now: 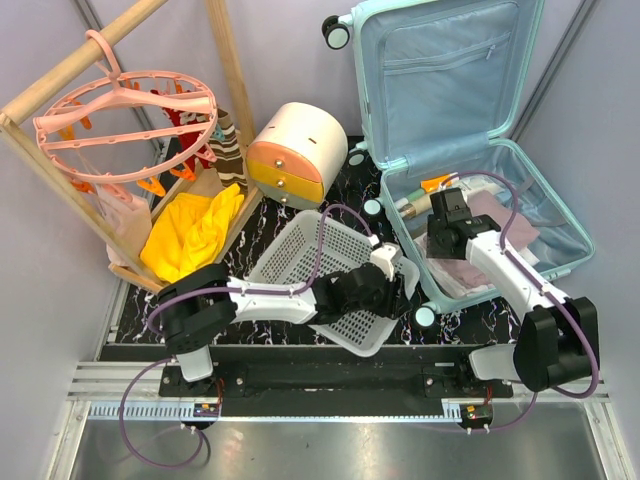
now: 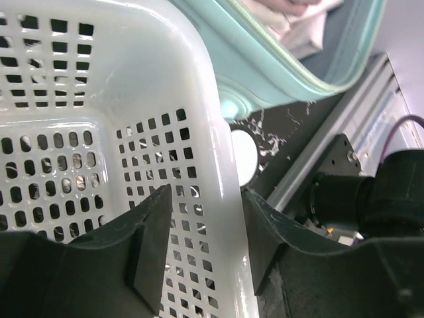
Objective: Open, take out, and arrange the luggage
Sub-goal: Move the bin to the center of the board, then pick up the clothes from the luggage.
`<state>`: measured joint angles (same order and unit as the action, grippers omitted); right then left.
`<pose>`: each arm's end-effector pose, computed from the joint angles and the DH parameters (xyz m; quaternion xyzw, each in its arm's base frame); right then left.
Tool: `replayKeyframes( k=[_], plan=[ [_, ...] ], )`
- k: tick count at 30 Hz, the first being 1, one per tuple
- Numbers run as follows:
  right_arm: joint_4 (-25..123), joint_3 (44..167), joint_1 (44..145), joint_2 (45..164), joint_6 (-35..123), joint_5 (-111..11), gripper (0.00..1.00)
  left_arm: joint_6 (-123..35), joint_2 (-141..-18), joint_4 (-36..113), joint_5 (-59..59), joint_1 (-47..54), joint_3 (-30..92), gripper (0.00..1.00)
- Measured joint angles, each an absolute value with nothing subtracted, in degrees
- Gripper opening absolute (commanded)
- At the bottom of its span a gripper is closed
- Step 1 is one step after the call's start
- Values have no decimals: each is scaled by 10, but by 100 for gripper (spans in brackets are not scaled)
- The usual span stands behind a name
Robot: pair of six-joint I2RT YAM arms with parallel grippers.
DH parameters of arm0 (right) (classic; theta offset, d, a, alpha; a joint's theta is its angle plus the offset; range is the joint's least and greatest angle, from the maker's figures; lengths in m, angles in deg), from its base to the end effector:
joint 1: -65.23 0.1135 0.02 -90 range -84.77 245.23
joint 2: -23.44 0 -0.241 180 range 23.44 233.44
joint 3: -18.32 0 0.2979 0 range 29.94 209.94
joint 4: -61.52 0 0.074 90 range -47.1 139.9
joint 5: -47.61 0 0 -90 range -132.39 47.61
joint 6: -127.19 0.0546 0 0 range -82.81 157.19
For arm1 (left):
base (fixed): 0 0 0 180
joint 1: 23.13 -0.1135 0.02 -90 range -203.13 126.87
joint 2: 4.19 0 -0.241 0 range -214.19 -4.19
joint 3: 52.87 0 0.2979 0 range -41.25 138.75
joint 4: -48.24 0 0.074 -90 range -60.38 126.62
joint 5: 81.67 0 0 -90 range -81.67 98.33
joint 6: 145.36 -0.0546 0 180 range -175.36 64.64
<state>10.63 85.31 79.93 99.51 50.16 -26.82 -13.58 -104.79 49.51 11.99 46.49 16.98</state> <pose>0.3128 0.0669 0.1908 0.0206 0.9574 -0.0657 0.2805 0.1538 -0.4039 0.1348 0.1921 0.8418 -0.4005 0.3066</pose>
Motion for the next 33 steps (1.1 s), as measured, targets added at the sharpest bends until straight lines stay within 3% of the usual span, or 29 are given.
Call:
replayKeyframes(
  k=[1, 5, 8, 9, 12, 16, 25, 33],
  plan=[
    [108, 853, 803, 999, 499, -270, 52, -137, -1048, 492, 126, 463, 172, 39],
    [113, 853, 812, 1008, 494, -275, 51, -149, -1048, 489, 139, 452, 177, 56],
    [116, 854, 814, 1019, 490, -276, 37, -161, -1048, 497, 140, 444, 176, 75],
    [116, 855, 814, 1022, 489, -275, 24, -164, -1048, 503, 140, 442, 176, 84],
    [116, 856, 815, 1029, 487, -273, 11, -177, -1041, 505, 143, 442, 176, 95],
    [112, 861, 815, 1030, 485, -271, 0, -201, -991, 496, 159, 443, 163, 99],
    [86, 908, 819, 976, 474, -326, 0, -246, -762, 479, 215, 401, 80, 99],
    [45, 968, 836, 978, 474, -437, 0, -254, -682, 439, 225, 342, -2, 99]
  ],
)
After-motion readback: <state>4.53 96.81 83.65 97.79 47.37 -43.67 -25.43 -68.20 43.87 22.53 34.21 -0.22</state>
